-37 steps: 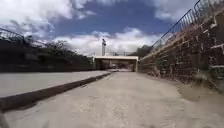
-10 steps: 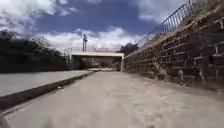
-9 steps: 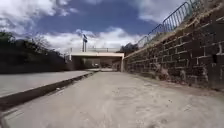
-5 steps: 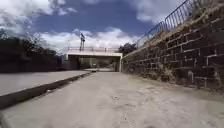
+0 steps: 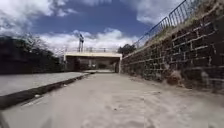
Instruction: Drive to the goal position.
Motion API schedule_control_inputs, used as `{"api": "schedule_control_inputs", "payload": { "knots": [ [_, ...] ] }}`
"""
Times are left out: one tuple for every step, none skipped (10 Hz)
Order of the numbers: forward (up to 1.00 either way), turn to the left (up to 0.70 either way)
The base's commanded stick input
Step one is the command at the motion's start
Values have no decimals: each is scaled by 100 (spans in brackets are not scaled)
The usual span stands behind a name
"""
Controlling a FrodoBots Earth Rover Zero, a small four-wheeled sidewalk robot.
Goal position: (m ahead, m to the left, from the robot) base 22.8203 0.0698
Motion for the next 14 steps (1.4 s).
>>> {"api": "schedule_control_inputs", "payload": {
  "knots": [
    [100,0],
    [100,0],
    [100,0],
    [100,0],
    [100,0],
    [100,0],
    [100,0],
    [100,0],
    [100,0],
    [100,0],
    [100,0],
    [100,0],
    [100,0],
    [100,0]
  ]
}}
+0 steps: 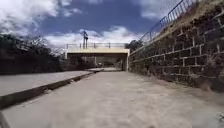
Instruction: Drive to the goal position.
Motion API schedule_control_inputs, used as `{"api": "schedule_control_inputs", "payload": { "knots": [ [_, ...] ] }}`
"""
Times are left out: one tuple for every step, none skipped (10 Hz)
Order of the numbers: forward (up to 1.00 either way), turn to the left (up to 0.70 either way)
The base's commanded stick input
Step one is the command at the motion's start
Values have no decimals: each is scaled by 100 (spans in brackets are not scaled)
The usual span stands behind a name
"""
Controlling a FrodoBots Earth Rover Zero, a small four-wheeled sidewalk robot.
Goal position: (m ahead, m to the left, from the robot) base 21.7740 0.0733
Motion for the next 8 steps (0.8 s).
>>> {"api": "schedule_control_inputs", "payload": {
  "knots": [
    [100,0],
    [100,0],
    [100,0],
    [100,0],
    [100,0],
    [100,0],
    [100,0],
    [100,0]
  ]
}}
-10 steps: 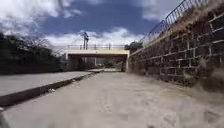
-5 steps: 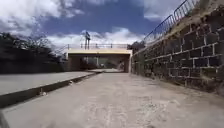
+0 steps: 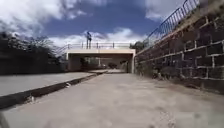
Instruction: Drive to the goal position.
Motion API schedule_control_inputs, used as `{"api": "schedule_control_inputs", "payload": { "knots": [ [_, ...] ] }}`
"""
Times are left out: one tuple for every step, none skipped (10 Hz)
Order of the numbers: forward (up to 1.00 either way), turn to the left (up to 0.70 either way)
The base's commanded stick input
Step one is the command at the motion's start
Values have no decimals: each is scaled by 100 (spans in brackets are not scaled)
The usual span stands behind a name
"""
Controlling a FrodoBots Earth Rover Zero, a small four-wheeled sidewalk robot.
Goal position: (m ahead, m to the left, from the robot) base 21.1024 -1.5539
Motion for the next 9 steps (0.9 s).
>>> {"api": "schedule_control_inputs", "payload": {
  "knots": [
    [100,0],
    [100,-2],
    [100,-12],
    [100,-22],
    [100,-21],
    [100,-11],
    [100,-1],
    [100,0],
    [100,0]
  ]
}}
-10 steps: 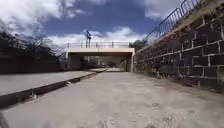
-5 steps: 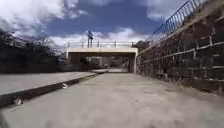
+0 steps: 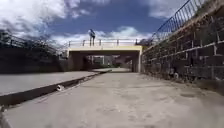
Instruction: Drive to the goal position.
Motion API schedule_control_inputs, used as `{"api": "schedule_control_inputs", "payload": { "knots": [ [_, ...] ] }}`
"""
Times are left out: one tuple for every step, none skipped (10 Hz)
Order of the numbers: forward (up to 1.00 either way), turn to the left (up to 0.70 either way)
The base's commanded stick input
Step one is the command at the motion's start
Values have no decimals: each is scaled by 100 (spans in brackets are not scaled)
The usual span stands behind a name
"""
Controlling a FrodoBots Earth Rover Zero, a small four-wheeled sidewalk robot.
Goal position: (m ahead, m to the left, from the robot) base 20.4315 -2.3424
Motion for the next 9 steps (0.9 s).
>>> {"api": "schedule_control_inputs", "payload": {
  "knots": [
    [100,0],
    [100,0],
    [100,0],
    [100,-7],
    [100,-17],
    [100,-27],
    [100,0],
    [100,0],
    [100,0]
  ]
}}
